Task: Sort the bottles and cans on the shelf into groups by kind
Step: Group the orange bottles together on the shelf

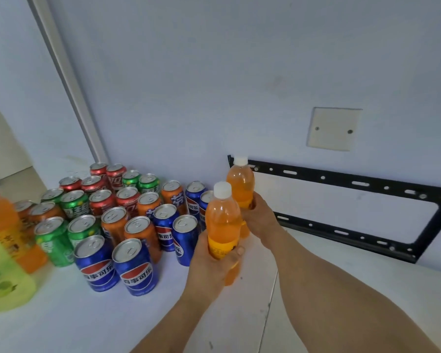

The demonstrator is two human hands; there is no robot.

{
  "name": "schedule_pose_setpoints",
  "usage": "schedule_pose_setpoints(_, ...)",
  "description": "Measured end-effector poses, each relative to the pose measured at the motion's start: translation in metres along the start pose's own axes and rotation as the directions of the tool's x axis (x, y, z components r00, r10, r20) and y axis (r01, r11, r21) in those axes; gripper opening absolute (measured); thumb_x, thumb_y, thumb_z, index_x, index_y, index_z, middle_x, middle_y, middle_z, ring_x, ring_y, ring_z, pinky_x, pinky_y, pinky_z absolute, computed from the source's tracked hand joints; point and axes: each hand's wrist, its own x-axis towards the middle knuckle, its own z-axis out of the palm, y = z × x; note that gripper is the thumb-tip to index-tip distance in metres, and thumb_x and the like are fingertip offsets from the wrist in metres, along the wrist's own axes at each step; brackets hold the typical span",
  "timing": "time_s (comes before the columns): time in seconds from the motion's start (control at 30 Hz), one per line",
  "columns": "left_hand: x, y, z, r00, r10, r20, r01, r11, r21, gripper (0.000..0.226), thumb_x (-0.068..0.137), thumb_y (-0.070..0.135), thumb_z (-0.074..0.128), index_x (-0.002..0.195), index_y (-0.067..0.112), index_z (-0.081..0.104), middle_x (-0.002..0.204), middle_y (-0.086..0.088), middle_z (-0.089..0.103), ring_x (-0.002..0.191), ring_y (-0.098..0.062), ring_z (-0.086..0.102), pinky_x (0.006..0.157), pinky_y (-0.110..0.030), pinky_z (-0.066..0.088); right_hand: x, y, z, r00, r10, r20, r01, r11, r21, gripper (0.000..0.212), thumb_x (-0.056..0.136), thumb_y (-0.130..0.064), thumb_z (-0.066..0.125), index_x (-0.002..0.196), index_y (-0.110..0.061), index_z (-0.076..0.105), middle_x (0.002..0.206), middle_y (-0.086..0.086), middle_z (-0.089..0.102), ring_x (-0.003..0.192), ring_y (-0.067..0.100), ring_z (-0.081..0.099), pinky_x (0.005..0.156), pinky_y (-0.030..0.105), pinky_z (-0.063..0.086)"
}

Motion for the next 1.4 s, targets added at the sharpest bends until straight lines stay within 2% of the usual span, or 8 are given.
schedule_pose_setpoints(0.17,-0.020,0.002,0.001,1.000,0.012,0.026,-0.011,0.998,-0.068,0.059,0.078,0.043,0.075,0.127,0.036,0.042,0.117,0.011,0.060,0.105,-0.010,0.059,0.082,-0.024,0.050,-0.032,0.005,-0.009,0.995,-0.007,-0.097,0.014,0.997,0.076,0.059,0.076,-0.040,0.079,0.123,-0.029,0.044,0.101,-0.010,0.057,0.088,0.007,0.057,0.068,0.026,0.048)
schedule_pose_setpoints(0.33,-0.051,0.007,-0.004,0.989,-0.102,0.106,0.113,0.988,-0.103,0.083,0.066,0.072,0.071,0.134,0.034,0.044,0.122,0.006,0.064,0.110,-0.019,0.062,0.100,-0.049,0.049,-0.083,0.011,-0.019,0.978,0.065,-0.197,-0.029,0.983,0.180,0.067,0.071,-0.042,0.083,0.121,-0.025,0.040,0.106,-0.002,0.060,0.092,0.016,0.063,0.081,0.042,0.056)
schedule_pose_setpoints(0.43,-0.076,0.006,-0.009,0.974,-0.138,0.178,0.161,0.979,-0.126,0.066,0.076,0.063,0.068,0.131,0.035,0.046,0.122,0.003,0.065,0.109,-0.021,0.063,0.099,-0.052,0.049,-0.121,0.014,-0.022,0.959,0.102,-0.266,-0.044,0.975,0.218,0.071,0.074,-0.041,0.081,0.126,-0.025,0.036,0.104,-0.004,0.057,0.088,0.014,0.059,0.078,0.042,0.054)
schedule_pose_setpoints(0.53,-0.104,0.002,-0.014,0.960,-0.146,0.238,0.189,0.968,-0.167,0.073,0.070,0.066,0.070,0.131,0.033,0.047,0.120,0.000,0.066,0.106,-0.024,0.065,0.096,-0.054,0.050,-0.167,0.016,-0.025,0.947,0.113,-0.301,-0.054,0.979,0.197,0.070,0.076,-0.043,0.079,0.130,-0.027,0.037,0.104,-0.005,0.055,0.088,0.013,0.057,0.074,0.038,0.047)
schedule_pose_setpoints(0.7,-0.169,-0.001,-0.026,0.935,-0.109,0.336,0.191,0.956,-0.221,0.025,0.087,0.050,0.063,0.104,0.035,0.054,0.108,-0.002,0.068,0.099,-0.025,0.066,0.093,-0.052,0.052,-0.261,0.017,-0.029,0.900,0.131,-0.416,-0.045,0.976,0.211,0.061,0.075,-0.047,0.078,0.120,-0.030,0.040,0.108,-0.002,0.058,0.094,0.018,0.060,0.077,0.040,0.050)
schedule_pose_setpoints(0.97,-0.272,-0.001,-0.013,0.907,-0.052,0.419,0.147,0.969,-0.197,0.027,0.087,0.058,0.058,0.105,0.038,0.052,0.104,0.005,0.067,0.094,-0.020,0.066,0.085,-0.045,0.053,-0.391,0.032,-0.046,0.813,0.159,-0.560,-0.035,0.974,0.226,0.063,0.075,-0.051,0.077,0.124,-0.026,0.045,0.106,-0.003,0.061,0.094,0.017,0.062,0.079,0.039,0.052)
schedule_pose_setpoints(1.2,-0.337,0.020,0.030,0.871,0.000,0.492,0.115,0.972,-0.203,0.028,0.085,0.058,0.060,0.103,0.039,0.052,0.106,0.003,0.067,0.097,-0.022,0.066,0.089,-0.049,0.053,-0.459,0.051,-0.105,0.777,0.146,-0.613,-0.026,0.979,0.200,0.069,0.073,-0.046,0.079,0.131,-0.028,0.046,0.117,0.000,0.062,0.105,0.026,0.061,0.092,0.052,0.052)
schedule_pose_setpoints(1.4,-0.372,0.038,0.085,0.881,0.017,0.474,0.101,0.969,-0.224,0.037,0.079,0.059,0.067,0.105,0.035,0.058,0.102,0.000,0.072,0.093,-0.023,0.070,0.087,-0.049,0.055,-0.481,0.074,-0.172,0.783,0.136,-0.607,0.015,0.972,0.236,0.061,0.074,-0.035,0.083,0.123,-0.031,0.046,0.114,0.000,0.062,0.104,0.024,0.061,0.093,0.051,0.052)
